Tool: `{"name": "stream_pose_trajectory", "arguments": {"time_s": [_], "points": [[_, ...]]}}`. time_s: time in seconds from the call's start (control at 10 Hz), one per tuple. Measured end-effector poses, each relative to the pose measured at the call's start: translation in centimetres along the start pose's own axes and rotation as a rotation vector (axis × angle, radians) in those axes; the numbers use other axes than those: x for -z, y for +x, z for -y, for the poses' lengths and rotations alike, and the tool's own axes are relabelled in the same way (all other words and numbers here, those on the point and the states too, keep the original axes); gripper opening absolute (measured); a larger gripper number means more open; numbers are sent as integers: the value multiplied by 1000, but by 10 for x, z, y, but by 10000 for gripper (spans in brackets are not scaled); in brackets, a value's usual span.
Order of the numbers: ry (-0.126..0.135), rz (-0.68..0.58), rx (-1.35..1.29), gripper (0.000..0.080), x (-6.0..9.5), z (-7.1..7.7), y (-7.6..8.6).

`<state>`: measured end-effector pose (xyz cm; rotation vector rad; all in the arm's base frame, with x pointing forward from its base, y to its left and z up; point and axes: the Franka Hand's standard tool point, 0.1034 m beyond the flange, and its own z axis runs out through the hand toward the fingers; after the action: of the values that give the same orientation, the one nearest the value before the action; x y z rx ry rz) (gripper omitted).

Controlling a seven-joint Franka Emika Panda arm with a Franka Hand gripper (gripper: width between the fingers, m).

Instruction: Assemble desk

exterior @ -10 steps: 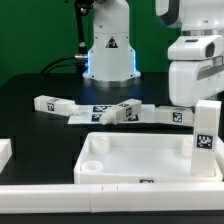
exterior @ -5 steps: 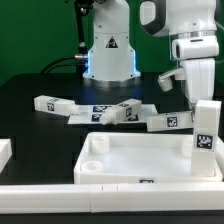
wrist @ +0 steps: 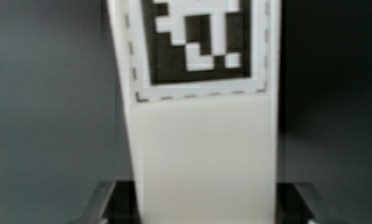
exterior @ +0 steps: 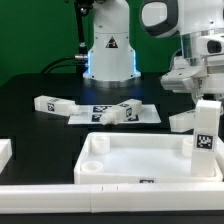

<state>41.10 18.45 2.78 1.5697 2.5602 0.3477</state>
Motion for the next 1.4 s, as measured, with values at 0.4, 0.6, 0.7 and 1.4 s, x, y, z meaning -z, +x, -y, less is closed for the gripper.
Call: {"name": "stream_pose_trajectory", "arguments": {"time_s": [0.4, 0.6, 0.7, 1.4], "points": [[-67, -45, 195, 287, 3, 14, 14], [-4, -45, 311, 287, -2, 49, 2], [9, -46, 332, 287, -3, 52, -1], [72, 20, 263, 644, 10, 12, 16]]}}
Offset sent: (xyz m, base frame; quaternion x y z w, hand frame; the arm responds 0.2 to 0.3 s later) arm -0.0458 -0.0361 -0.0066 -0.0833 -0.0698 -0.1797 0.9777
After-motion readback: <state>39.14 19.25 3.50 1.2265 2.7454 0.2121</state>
